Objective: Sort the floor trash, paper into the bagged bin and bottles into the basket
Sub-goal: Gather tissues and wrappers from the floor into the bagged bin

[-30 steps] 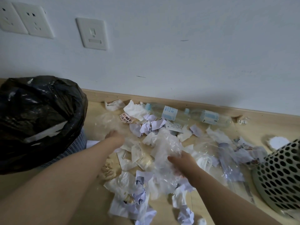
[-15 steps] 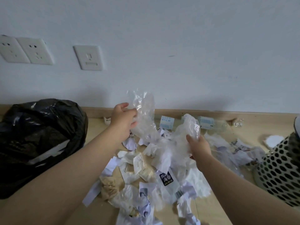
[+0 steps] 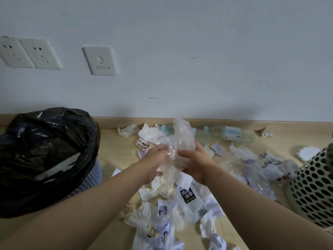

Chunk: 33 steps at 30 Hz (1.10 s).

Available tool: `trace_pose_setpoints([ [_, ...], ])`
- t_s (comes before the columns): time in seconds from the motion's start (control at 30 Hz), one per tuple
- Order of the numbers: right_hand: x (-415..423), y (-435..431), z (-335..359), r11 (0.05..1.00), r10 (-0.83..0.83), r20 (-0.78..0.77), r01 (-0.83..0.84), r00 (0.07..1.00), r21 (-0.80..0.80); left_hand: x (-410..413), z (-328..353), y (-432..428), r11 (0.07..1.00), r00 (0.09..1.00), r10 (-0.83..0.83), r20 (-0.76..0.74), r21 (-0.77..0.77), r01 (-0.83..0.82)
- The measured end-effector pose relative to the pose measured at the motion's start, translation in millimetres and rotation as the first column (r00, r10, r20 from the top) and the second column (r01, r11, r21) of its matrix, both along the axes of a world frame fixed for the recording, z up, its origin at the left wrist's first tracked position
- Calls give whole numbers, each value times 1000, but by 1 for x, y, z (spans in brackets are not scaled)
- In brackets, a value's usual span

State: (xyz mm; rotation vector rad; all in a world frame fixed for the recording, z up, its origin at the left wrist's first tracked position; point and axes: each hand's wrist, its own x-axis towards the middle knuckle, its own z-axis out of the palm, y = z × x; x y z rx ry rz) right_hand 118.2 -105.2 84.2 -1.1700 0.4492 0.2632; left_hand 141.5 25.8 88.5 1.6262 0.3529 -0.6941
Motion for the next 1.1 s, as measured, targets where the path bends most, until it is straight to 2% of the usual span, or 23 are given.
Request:
trace_pose_setpoints([
  [0.07, -1, -2, -1, 999, -6, 35, 7, 999, -33, 2, 4, 2, 983, 996, 0, -94, -181, -17],
  [0.13, -1, 2, -1, 991, 11, 29, -7, 1000, -134, 2, 3, 1, 970, 995, -31, -96, -244, 7],
  [0.27, 0, 15, 3, 965, 76, -2, -74, 997, -253, 4, -2, 1, 989, 1000, 20, 16, -147, -17],
  [0.4, 2, 23, 6, 947, 129, 26, -116, 991, -299, 13, -3, 13, 982, 983, 178, 52, -70, -175],
  [0.53, 1, 31, 7, 921, 199, -2, -187, 980, -342, 22, 1, 34, 968, 953, 248, 176, -9, -250],
  [0.63, 2, 34, 8, 937, 147, -11, -143, 989, -320, 31, 15, 55, 941, 902, 332, 277, -28, -338],
  [0.73, 3, 37, 9, 950, 90, -29, -94, 996, -297, 34, 36, 83, 892, 787, 419, 453, -43, -449],
  [0.8, 4, 43, 8, 951, 92, -38, -99, 995, -294, 32, 54, 107, 851, 676, 455, 579, -60, -521],
  [0.87, 3, 49, 6, 943, 121, -45, -129, 992, -307, 31, 69, 130, 787, 531, 425, 733, -9, -617],
  [0.93, 3, 55, 4, 936, 142, -55, -152, 988, -318, 27, 76, 156, 667, 400, 289, 869, 117, -736],
  [0.97, 3, 57, 3, 935, 144, -60, -155, 988, -318, 27, 76, 168, 589, 365, 212, 907, 179, -788],
  [1.03, 3, 61, 1, 930, 148, -75, -165, 986, -327, 25, 69, 189, 446, 362, 86, 928, 290, -847],
  [1.07, 3, 63, 0, 926, 155, -88, -176, 984, -335, 23, 63, 196, 396, 431, 29, 902, 385, -833],
  [1.1, 2, 64, -2, 922, 160, -99, -185, 982, -340, 23, 55, 201, 358, 562, -37, 827, 536, -765],
])
